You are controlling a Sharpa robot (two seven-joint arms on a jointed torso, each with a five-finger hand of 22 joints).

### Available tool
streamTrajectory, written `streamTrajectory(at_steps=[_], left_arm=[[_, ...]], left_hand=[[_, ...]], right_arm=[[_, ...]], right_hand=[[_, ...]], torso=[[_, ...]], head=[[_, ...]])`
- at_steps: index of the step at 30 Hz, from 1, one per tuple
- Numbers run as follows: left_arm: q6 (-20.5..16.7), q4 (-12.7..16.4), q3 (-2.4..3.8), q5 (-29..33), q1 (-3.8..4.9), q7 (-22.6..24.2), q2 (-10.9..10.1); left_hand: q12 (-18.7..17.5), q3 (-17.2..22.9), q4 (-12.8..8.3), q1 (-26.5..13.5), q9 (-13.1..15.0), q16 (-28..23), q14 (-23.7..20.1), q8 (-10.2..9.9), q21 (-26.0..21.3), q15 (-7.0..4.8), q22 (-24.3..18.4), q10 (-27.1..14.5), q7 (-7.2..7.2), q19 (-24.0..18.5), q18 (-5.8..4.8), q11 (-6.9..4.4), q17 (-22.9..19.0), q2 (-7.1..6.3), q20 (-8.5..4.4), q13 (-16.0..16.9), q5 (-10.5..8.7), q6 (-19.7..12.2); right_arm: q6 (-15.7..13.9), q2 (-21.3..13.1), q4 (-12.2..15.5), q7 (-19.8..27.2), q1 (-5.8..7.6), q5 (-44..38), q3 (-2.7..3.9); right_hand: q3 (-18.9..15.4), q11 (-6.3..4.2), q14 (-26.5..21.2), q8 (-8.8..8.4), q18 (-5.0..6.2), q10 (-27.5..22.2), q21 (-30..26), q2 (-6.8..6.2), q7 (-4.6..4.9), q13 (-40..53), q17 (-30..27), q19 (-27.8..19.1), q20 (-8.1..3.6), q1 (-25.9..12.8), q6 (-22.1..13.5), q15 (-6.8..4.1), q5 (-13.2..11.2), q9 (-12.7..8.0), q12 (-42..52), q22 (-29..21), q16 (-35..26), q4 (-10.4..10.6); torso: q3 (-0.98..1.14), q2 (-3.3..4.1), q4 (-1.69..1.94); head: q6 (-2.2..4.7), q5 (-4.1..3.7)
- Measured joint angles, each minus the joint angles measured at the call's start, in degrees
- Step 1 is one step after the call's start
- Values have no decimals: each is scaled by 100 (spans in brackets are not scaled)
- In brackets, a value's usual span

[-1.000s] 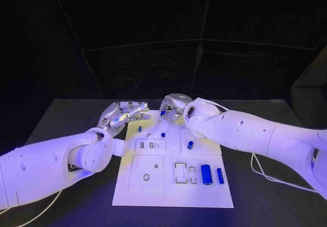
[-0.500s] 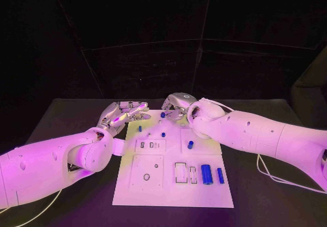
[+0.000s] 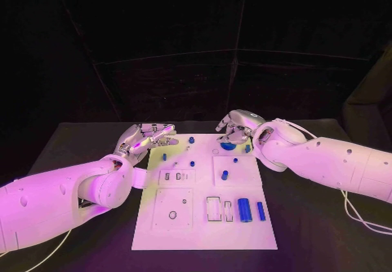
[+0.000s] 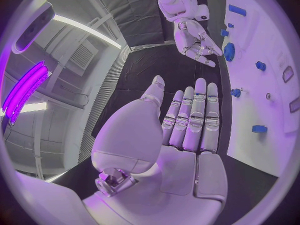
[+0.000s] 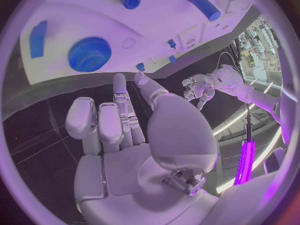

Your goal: Assemble the parts on the task board

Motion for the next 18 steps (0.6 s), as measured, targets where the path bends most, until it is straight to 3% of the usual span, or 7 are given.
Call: streamTrajectory(at_steps=[2,4,6,8,9,12,18], left_arm=[[12,-1,0,0,0,-2,-13],[24,-3,0,0,0,-3,-21],[38,-6,0,0,0,-5,-24],[48,-13,0,0,0,-6,-24],[55,-17,0,0,0,-8,-24],[70,-25,-1,0,0,-11,-21],[91,-53,-6,1,-1,-17,-3]], left_hand=[[0,-1,-33,0,0,0,0,0,0,0,-4,0,0,0,0,0,0,0,0,0,0,0],[0,0,-32,0,0,0,0,0,0,0,-6,0,0,0,0,0,0,0,0,0,0,0],[0,0,-32,0,0,0,0,0,0,0,-6,0,0,0,0,0,3,0,0,0,0,0],[0,0,-32,0,0,0,0,0,0,0,-6,0,0,0,0,0,5,0,0,0,0,0],[0,0,-32,0,0,0,0,0,0,0,-6,0,0,0,0,0,5,0,0,0,0,0],[0,0,-32,0,1,0,0,0,0,0,-6,0,0,0,0,0,5,0,0,0,0,0],[0,0,-32,0,1,0,0,0,-23,0,-5,0,0,0,0,0,4,0,0,0,0,0]], right_arm=[[53,-121,48,-69,0,146,10],[113,-204,55,-129,0,258,11],[194,-268,47,-192,0,356,17],[279,-302,19,-245,0,421,21],[343,-313,-6,-279,0,454,23],[503,-319,-77,-350,1,508,23],[814,-256,-212,-460,1,554,23]], right_hand=[[-292,-34,-3,0,-13,-63,26,-56,-60,414,127,50,-50,-98,-67,-61,372,0,435,61,108,260],[-649,-14,-3,0,-93,-308,98,-81,-62,1075,364,82,-38,41,-216,-61,476,0,1110,176,282,507],[-972,8,-3,0,-92,-490,183,-56,-9,1951,743,191,-26,227,-309,-61,491,0,1963,341,516,735],[-1181,32,0,0,-107,-467,267,-37,17,2957,1140,277,-6,368,-379,-55,491,0,2906,492,748,914],[-1264,54,7,0,-181,-445,295,-20,33,3363,1286,298,14,436,-401,-23,491,0,3283,550,832,998],[-1500,112,14,0,-182,-295,398,-9,83,4516,1701,390,64,616,-473,22,491,0,4321,744,1063,1201],[-1662,145,-4,0,-181,-146,436,10,116,5341,1761,429,85,792,-522,45,491,0,5037,856,1171,1363]], torso=[[6,-5,-15],[10,-7,-23],[12,-7,-23],[12,-5,-19],[11,-3,-15],[11,1,-11],[11,11,-11]], head=[[5,11],[7,13],[13,3],[18,-8],[18,-9],[16,-9],[13,7]])
